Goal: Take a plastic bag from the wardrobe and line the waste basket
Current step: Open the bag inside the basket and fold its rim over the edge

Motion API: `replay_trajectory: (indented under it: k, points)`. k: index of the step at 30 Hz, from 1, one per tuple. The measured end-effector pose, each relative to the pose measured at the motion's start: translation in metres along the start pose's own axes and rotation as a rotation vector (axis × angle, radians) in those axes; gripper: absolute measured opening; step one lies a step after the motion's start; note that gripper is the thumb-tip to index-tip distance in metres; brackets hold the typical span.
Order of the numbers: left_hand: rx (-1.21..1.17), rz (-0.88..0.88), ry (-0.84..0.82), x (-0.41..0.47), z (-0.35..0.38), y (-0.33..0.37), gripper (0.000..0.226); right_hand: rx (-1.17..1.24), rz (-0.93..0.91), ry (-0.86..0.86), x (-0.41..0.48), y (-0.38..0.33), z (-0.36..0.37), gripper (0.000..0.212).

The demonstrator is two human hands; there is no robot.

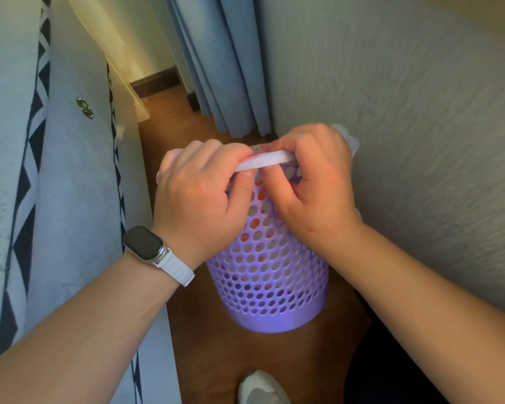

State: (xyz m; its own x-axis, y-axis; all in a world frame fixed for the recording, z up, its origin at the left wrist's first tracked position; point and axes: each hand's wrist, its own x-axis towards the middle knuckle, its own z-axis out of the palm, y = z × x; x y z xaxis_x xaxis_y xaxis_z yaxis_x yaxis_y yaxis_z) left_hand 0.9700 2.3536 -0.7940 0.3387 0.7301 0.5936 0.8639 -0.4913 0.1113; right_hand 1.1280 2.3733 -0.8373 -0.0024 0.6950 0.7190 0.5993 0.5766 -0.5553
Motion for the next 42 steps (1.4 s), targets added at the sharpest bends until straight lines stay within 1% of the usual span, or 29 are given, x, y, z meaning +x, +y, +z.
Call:
replay_trajectory:
  k: [2,5,9,12,17,20,23,27,32,35,39,42]
  points:
    - [0.007,-0.006,-0.009,0.0,0.0,-0.005,0.016,0.024,0.006,-0.037,-0.001,0.0,0.001,0.017]
    - [0.0,-0.013,-0.009,0.001,0.0,-0.012,0.014,0.051,-0.023,-0.099,0.0,0.008,-0.003,0.029]
    - [-0.05,-0.033,0.001,0.003,-0.002,-0.024,0.016,0.102,-0.017,-0.084,0.004,0.022,-0.008,0.035]
    - [-0.093,-0.027,0.004,0.004,-0.003,-0.026,0.017,0.113,0.012,-0.062,0.004,0.027,-0.006,0.034]
    - [-0.174,-0.027,0.014,0.004,-0.001,-0.023,0.018,0.111,0.037,-0.032,0.004,0.026,-0.006,0.016]
    - [-0.146,0.004,-0.007,0.003,-0.002,-0.021,0.017,0.081,0.036,0.008,0.003,0.021,-0.006,0.014]
    - [-0.044,0.045,-0.046,0.0,-0.001,-0.01,0.024,0.008,0.006,0.0,0.0,0.015,-0.005,0.017]
    - [-0.051,0.001,-0.044,-0.001,0.003,0.006,0.023,-0.036,0.004,-0.012,-0.002,0.007,-0.003,0.021]
    - [0.015,-0.019,-0.024,-0.002,0.004,-0.002,0.018,0.011,-0.006,-0.052,-0.004,0.002,0.0,0.024]
    - [0.017,-0.046,-0.011,0.0,0.003,-0.009,0.016,0.052,-0.029,-0.096,-0.004,0.007,-0.002,0.03]
    - [-0.009,-0.067,0.012,0.003,0.0,-0.019,0.017,0.094,-0.011,-0.071,0.0,0.017,-0.006,0.036]
    - [-0.049,-0.062,0.023,0.003,-0.002,-0.02,0.018,0.094,0.01,-0.055,0.003,0.021,-0.007,0.032]
